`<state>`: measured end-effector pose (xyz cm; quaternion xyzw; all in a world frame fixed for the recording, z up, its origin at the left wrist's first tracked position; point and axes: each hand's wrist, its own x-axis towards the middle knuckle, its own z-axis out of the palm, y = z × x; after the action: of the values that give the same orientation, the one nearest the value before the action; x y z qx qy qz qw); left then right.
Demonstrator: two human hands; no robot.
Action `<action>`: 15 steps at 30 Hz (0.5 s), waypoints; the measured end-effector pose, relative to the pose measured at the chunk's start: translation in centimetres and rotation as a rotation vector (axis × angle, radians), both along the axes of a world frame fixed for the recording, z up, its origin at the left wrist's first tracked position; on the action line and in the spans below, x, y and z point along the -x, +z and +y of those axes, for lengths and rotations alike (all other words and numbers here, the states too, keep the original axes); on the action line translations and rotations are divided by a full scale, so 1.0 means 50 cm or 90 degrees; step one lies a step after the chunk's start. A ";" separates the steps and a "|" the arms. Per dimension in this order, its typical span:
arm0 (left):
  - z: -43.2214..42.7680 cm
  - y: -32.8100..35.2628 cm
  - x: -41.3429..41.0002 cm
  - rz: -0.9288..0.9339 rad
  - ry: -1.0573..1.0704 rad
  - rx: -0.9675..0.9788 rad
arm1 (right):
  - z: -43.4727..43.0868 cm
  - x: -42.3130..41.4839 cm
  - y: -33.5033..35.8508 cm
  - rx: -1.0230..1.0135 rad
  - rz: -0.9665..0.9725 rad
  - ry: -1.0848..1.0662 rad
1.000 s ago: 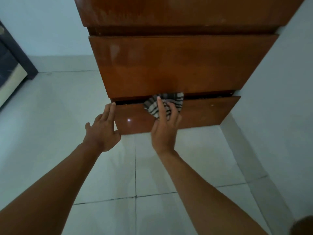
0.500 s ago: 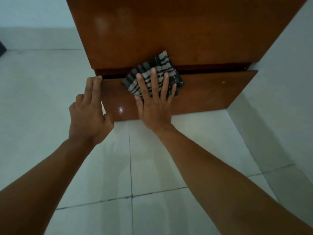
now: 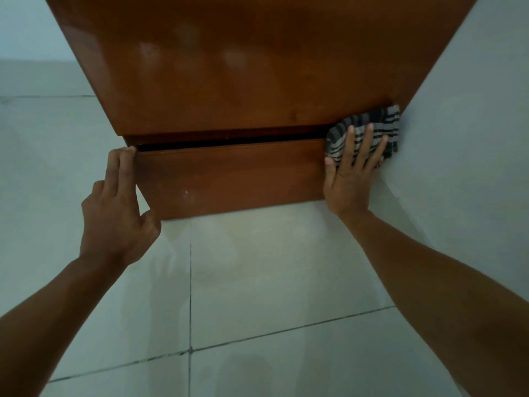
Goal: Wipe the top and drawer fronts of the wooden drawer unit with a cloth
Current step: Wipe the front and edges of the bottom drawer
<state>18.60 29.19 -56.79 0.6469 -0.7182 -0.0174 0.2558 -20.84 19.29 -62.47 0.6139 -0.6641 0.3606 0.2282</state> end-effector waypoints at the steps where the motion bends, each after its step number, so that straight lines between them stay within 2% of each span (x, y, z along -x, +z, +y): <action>1: -0.001 -0.001 0.000 -0.001 0.002 -0.004 | -0.002 0.020 0.001 0.011 -0.005 0.007; 5: -0.002 -0.003 -0.001 -0.009 0.010 -0.013 | 0.005 0.041 0.015 0.056 -0.052 -0.029; 8: 0.000 0.001 -0.003 -0.015 0.016 -0.024 | 0.024 -0.009 0.039 0.079 -0.247 -0.108; 11: 0.002 0.004 -0.005 -0.020 0.026 -0.033 | 0.040 -0.090 0.064 0.145 -0.429 -0.101; 13: 0.004 0.007 -0.005 -0.021 0.024 -0.046 | 0.070 -0.158 0.071 0.152 -0.464 -0.062; 15: 0.007 0.013 -0.009 -0.026 0.029 -0.063 | 0.117 -0.241 0.058 0.082 -0.438 0.020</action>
<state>19.07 29.53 -56.15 0.6749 -0.7068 -0.0337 0.2091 -8.78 25.14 -59.57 0.4511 -0.6683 0.5911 0.0239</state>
